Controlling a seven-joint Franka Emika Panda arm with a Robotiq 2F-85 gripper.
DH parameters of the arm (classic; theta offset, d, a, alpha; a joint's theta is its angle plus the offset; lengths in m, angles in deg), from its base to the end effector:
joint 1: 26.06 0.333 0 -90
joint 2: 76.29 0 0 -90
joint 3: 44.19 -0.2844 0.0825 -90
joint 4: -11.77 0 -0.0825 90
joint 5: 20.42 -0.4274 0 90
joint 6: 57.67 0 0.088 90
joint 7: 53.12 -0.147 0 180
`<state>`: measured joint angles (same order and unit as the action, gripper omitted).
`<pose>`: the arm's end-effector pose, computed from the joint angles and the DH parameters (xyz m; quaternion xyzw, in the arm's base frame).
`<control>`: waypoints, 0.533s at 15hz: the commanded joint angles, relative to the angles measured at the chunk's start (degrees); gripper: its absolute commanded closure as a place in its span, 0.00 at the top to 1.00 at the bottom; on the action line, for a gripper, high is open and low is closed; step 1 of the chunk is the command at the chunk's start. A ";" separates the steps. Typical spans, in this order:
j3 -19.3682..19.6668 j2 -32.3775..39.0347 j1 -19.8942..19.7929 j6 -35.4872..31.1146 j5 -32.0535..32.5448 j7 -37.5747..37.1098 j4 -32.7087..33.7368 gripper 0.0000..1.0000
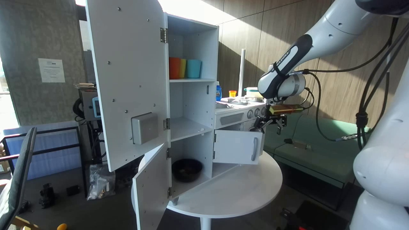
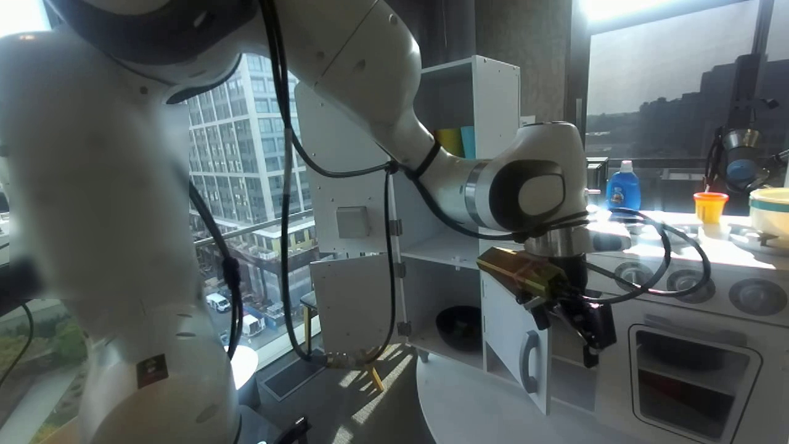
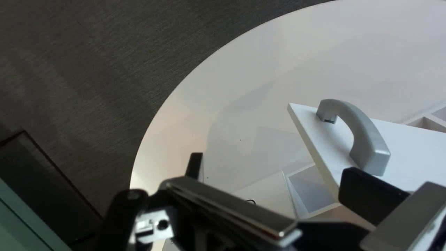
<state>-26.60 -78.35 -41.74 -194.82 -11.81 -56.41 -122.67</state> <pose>0.4521 -0.3018 0.2532 0.9629 -0.2625 0.0272 0.0568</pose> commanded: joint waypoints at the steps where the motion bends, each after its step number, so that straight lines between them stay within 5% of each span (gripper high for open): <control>1: 0.18 -5.26 -1.26 -7.70 5.66 5.10 -5.69 1.00; 8: 2.47 -10.47 -1.04 -29.89 -2.86 13.06 -12.66 1.00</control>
<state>-24.58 -85.48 -43.13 -216.78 -11.12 -46.25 -131.86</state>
